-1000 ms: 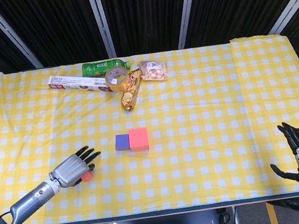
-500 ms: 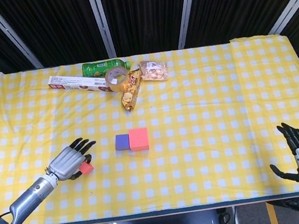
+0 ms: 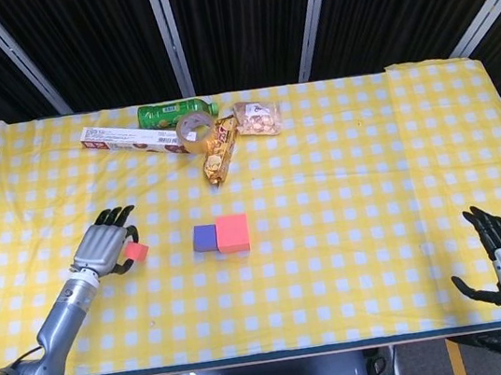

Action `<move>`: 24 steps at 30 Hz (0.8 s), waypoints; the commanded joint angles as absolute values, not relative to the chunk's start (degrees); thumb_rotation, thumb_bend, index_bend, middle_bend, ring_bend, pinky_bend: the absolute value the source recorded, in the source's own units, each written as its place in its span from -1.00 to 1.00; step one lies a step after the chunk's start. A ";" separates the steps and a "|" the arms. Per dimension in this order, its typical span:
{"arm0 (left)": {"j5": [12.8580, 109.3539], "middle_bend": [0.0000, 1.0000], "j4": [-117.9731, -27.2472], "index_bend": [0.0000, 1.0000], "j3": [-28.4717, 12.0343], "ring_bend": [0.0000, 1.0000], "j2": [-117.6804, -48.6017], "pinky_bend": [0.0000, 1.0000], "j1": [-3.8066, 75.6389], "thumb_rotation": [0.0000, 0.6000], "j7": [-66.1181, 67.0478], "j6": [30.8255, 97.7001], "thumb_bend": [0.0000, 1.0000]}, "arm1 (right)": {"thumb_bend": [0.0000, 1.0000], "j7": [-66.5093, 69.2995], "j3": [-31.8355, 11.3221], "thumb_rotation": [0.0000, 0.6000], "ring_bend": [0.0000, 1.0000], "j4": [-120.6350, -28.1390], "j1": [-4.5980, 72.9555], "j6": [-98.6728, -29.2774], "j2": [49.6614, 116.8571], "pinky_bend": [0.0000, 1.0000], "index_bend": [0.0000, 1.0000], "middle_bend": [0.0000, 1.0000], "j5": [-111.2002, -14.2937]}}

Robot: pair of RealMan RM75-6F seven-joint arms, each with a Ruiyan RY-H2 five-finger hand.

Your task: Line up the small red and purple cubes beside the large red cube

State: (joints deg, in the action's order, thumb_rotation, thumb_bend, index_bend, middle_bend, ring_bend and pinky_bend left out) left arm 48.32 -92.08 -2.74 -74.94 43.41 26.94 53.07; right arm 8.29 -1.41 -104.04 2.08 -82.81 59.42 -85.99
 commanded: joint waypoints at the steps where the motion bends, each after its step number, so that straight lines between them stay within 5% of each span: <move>1: 26.14 -1.00 -96.17 -0.14 -9.02 -1.00 -82.04 -1.00 49.80 1.00 43.78 61.60 -0.25 | -0.38 8.40 -1.40 1.00 -1.00 -104.03 2.08 -82.83 59.38 -1.00 -1.00 -1.00 -86.03; 24: 9.68 -1.00 -87.63 -0.14 -15.82 -1.00 -96.13 -1.00 58.14 1.00 54.48 69.27 -0.25 | -0.39 9.78 -1.38 1.00 -1.00 -104.06 2.25 -82.36 58.95 -1.00 -1.00 -1.00 -85.92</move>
